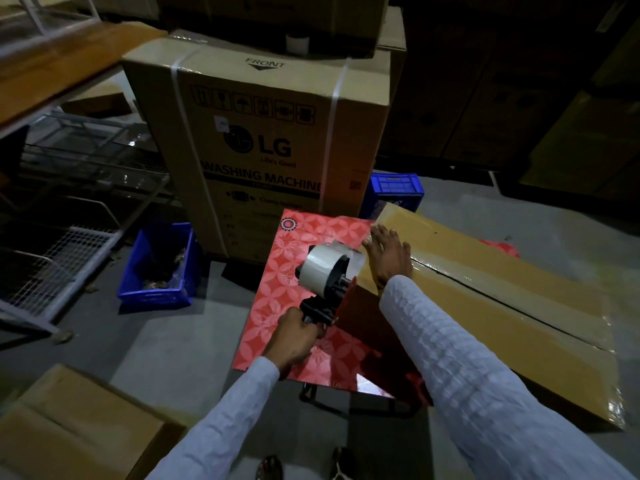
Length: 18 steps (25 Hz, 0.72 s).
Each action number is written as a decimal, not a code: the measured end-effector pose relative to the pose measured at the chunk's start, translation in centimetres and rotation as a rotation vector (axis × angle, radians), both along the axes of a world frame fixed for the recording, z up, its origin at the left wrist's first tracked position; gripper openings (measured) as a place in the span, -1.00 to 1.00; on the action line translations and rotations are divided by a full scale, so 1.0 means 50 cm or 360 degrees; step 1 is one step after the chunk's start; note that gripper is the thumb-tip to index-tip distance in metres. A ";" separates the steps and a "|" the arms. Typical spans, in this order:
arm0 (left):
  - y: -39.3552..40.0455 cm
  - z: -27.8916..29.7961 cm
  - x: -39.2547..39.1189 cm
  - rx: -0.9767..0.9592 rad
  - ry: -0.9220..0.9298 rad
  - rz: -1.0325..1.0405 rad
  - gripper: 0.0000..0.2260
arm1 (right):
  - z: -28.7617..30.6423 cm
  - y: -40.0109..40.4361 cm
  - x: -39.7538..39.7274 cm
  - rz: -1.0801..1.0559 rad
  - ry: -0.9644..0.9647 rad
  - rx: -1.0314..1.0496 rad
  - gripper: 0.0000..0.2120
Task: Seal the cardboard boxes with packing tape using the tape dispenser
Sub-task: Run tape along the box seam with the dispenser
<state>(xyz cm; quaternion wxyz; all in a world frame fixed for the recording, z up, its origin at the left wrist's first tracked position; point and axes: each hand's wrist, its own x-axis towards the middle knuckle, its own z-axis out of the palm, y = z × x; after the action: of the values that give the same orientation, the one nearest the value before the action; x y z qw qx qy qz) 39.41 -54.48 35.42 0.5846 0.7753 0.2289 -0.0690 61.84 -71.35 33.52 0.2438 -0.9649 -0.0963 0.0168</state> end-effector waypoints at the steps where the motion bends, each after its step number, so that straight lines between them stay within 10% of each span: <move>1: 0.000 -0.004 -0.001 0.0043 -0.0009 -0.0007 -0.76 | 0.002 0.000 0.000 0.0002 0.0003 -0.0005 -0.48; 18: -0.001 -0.040 0.021 0.0267 0.0114 -0.0074 -0.79 | -0.009 -0.006 -0.003 0.0082 0.0065 0.0152 -0.48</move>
<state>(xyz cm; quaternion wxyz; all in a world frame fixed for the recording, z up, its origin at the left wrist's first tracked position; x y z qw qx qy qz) 40.48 -54.55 33.40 0.5072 0.8237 0.2367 -0.0907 61.67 -71.64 33.05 0.2911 -0.9487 -0.1170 0.0381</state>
